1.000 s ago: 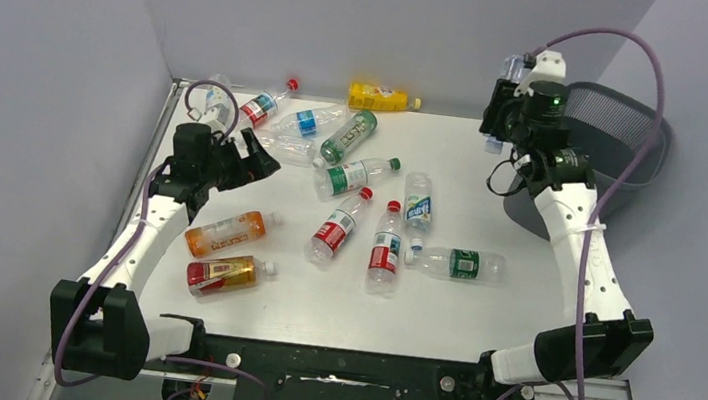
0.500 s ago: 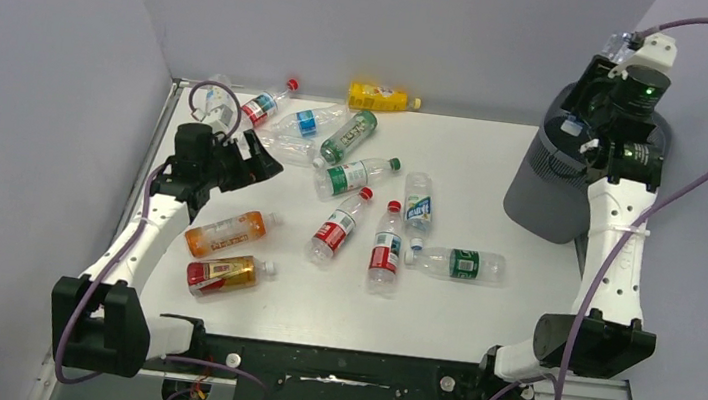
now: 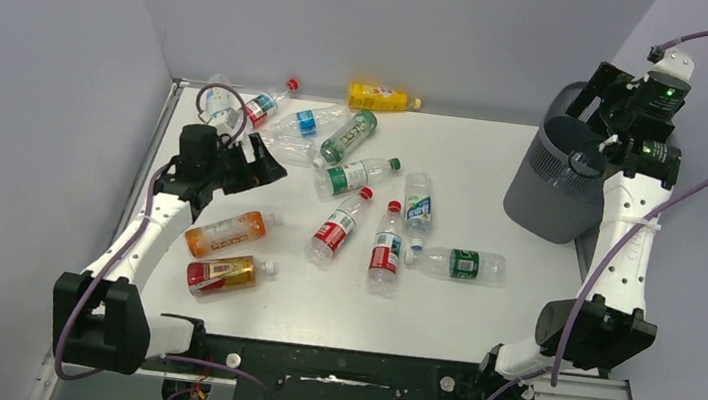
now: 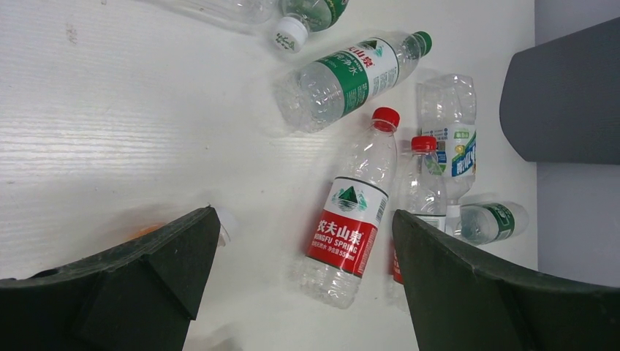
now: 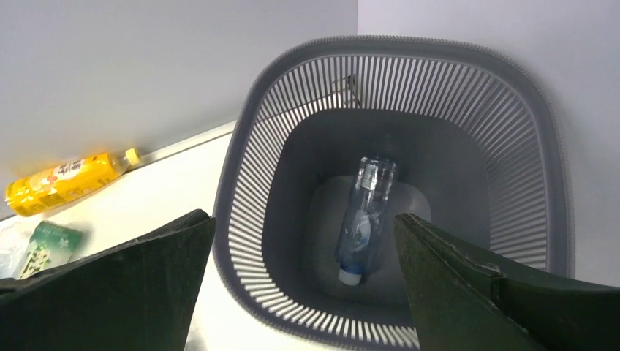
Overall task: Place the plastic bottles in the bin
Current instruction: Place the plastic bottle in the trash bin, then pick up the plastic bottle at the center of the board.
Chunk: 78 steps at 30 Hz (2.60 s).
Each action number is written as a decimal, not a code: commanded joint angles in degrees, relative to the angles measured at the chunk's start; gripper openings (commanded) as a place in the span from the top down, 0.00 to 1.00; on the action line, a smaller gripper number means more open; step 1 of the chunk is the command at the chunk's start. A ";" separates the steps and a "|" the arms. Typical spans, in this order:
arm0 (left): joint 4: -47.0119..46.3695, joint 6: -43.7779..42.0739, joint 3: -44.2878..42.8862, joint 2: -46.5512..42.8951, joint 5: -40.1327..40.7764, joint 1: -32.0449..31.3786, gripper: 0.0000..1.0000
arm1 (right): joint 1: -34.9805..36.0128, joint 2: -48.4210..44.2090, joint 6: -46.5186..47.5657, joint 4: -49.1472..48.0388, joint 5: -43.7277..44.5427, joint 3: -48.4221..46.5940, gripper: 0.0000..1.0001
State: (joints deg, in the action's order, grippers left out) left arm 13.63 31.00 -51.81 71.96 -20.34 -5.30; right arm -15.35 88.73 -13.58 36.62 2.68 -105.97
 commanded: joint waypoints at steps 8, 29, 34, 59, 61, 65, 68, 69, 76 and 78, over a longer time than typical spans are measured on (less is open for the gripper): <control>3.95 -0.04 -2.46 -6.82 -2.59 -1.05 0.10 | 0.77 -22.21 -2.24 3.29 -13.67 13.68 0.02; 10.52 1.79 0.66 -11.27 -2.99 -1.02 0.10 | 1.65 -39.98 -14.65 -1.27 -27.14 40.60 0.02; 8.13 2.14 1.58 -15.26 -2.92 -1.23 0.10 | 3.22 -50.49 -18.05 -3.99 -29.62 47.77 0.02; 23.03 11.06 -11.30 -2.27 23.89 -38.19 0.07 | 13.63 -54.32 -18.70 -1.14 -37.60 66.19 0.02; 23.70 11.28 -13.90 0.75 24.64 -40.02 0.07 | 14.65 -50.68 -16.68 -0.18 -37.56 66.14 0.02; 23.52 11.31 -16.15 3.31 27.04 -40.58 0.07 | 16.34 -47.27 -15.20 0.90 -34.96 64.48 0.02; 22.91 11.46 -16.40 3.96 27.98 -40.58 0.07 | 17.79 -45.57 -14.36 0.96 -33.46 63.39 0.02; 23.27 11.79 -16.58 4.31 28.45 -40.58 0.07 | 18.56 -44.24 -13.72 1.17 -33.25 63.17 0.02; 23.44 14.55 -16.51 2.94 30.64 -41.37 0.07 | 23.37 -37.85 -11.64 1.08 -29.80 63.06 0.02; 24.59 14.18 -17.05 3.20 30.78 -41.37 0.07 | 25.53 -36.81 -12.90 1.39 -27.72 62.28 0.02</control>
State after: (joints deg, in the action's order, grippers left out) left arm 37.56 44.18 -65.54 76.18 8.34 -46.22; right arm 7.16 50.87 -26.72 38.63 -28.53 -40.73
